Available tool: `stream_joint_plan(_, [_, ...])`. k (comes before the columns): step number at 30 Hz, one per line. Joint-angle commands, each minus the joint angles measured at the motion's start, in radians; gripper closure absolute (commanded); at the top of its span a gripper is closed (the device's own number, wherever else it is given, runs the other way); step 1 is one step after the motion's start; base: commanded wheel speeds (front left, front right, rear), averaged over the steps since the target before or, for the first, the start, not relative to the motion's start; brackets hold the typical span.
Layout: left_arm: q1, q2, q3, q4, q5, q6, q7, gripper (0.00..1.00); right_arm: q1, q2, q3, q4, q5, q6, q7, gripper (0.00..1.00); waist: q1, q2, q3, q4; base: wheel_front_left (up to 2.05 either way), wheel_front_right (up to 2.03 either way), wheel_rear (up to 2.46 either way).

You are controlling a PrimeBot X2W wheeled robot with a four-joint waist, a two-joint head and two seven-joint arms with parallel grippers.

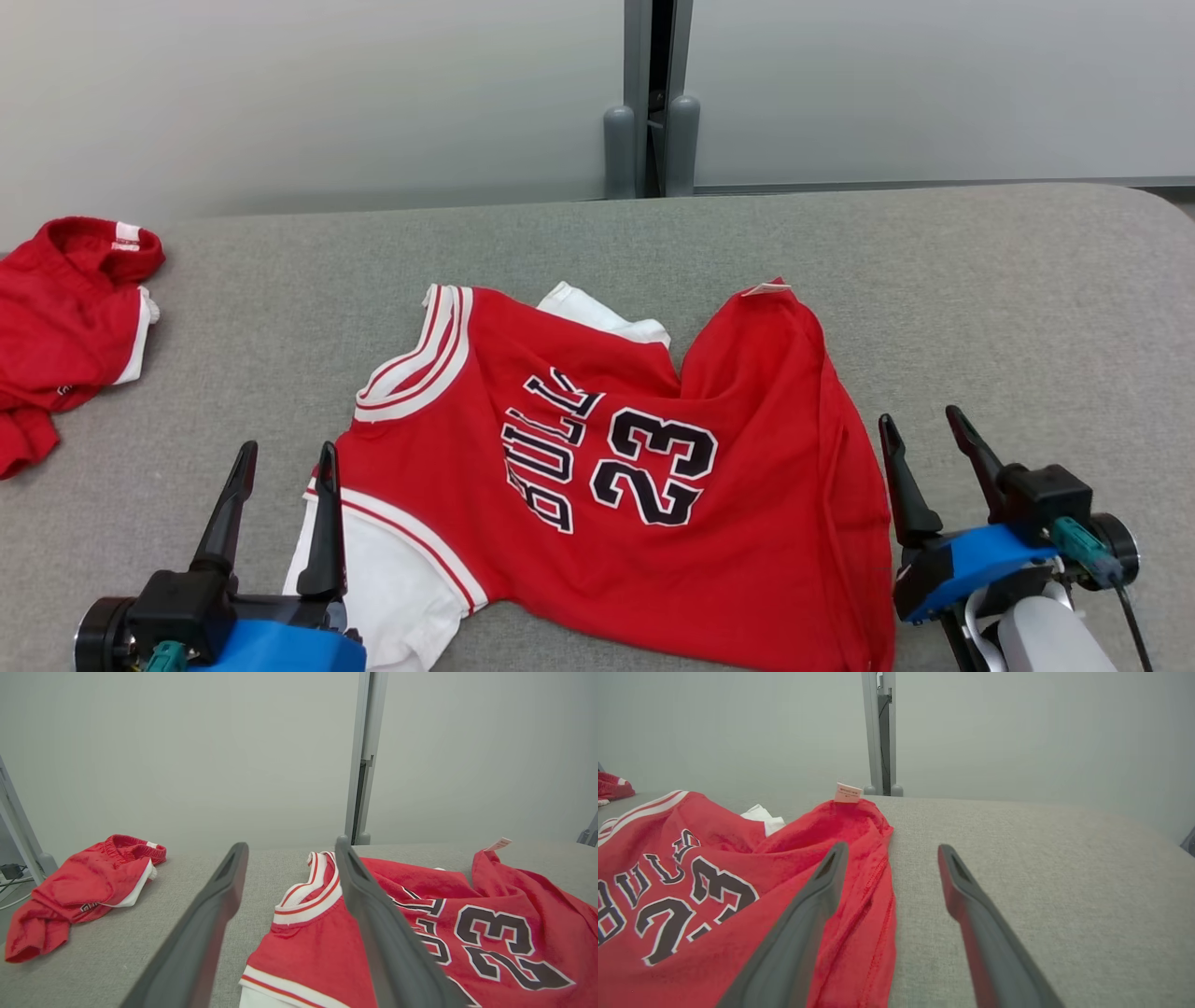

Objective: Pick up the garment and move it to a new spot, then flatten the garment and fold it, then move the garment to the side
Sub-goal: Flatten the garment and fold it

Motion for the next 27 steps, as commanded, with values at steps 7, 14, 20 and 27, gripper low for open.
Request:
stream_joint_plan(7, [-0.039,-0.008,-0.008,0.007,0.009,-0.015,-0.003,0.0,-0.118,-0.006,0.03,0.23,-0.006,0.0,0.006,0.0,0.0001,0.0,0.037,0.034,0.0,0.0,0.0])
stream_joint_plan(14, [-0.048,-0.012,-0.008,0.016,0.009,-0.021,-0.003,0.0,-0.173,0.005,0.057,0.42,0.003,0.0,0.013,0.0,0.0001,0.0,0.05,0.051,0.0,0.0,0.0])
stream_joint_plan(20, [-0.051,-0.014,-0.011,0.023,0.007,-0.021,-0.003,0.0,-0.21,0.006,0.096,0.501,0.036,0.0,0.012,1.0,0.0001,0.0,0.05,0.054,0.0,0.0,0.0])
stream_joint_plan(27, [-0.067,-0.014,-0.028,0.028,-0.007,-0.019,-0.003,0.0,-0.324,-0.044,0.106,0.516,0.041,-0.001,0.001,1.0,0.0001,0.0,0.06,0.066,0.0,0.0,0.0])
